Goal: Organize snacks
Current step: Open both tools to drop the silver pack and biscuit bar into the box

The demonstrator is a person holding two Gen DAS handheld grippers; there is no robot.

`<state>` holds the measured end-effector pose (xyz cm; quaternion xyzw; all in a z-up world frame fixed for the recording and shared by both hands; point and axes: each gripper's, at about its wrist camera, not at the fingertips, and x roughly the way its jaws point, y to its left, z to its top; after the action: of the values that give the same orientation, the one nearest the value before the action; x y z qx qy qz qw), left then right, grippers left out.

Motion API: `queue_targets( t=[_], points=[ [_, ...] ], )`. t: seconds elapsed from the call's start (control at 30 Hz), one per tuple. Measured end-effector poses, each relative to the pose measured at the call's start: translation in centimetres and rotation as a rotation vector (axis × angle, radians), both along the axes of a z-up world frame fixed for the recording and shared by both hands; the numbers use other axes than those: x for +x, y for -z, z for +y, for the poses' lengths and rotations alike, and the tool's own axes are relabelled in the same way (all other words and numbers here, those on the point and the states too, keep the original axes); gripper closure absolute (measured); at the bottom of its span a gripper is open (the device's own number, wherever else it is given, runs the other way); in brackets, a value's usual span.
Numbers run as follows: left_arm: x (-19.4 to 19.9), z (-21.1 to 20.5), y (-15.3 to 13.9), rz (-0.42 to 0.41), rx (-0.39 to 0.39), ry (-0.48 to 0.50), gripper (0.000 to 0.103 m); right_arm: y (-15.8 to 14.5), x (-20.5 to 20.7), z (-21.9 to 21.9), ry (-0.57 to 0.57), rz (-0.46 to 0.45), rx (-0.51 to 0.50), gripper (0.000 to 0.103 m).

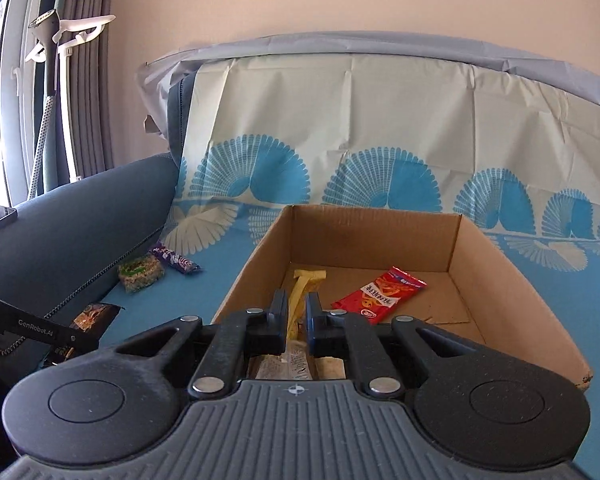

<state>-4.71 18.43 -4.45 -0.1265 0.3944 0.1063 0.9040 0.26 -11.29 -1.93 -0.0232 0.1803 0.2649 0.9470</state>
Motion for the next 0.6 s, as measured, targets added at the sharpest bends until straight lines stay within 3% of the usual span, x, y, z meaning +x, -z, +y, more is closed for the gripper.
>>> queue_targets(
  t=[0.23, 0.3, 0.37, 0.47, 0.6],
  points=[
    [0.2, -0.3, -0.1, -0.019, 0.03, -0.013, 0.06, 0.5, 0.8, -0.3, -0.004, 0.034, -0.004, 0.091],
    [0.0, -0.9, -0.6, -0.052, 0.06, -0.003, 0.06, 0.4, 1.1, -0.6, 0.021, 0.039, 0.006, 0.077],
    [0.2, -1.7, -1.3, -0.08, 0.061, 0.012, 0.06, 0.2, 1.2, -1.1, 0.059, 0.035, 0.031, 0.052],
    [0.9, -3.9, -3.1, -0.152, -0.007, 0.035, 0.06, 0.0, 1.6, -2.0, 0.119, 0.038, 0.07, 0.042],
    [2.9, -8.7, -6.8, -0.266, -0.049, 0.119, 0.06, -0.2, 1.8, -3.7, 0.228, 0.03, 0.132, 0.039]
  ],
)
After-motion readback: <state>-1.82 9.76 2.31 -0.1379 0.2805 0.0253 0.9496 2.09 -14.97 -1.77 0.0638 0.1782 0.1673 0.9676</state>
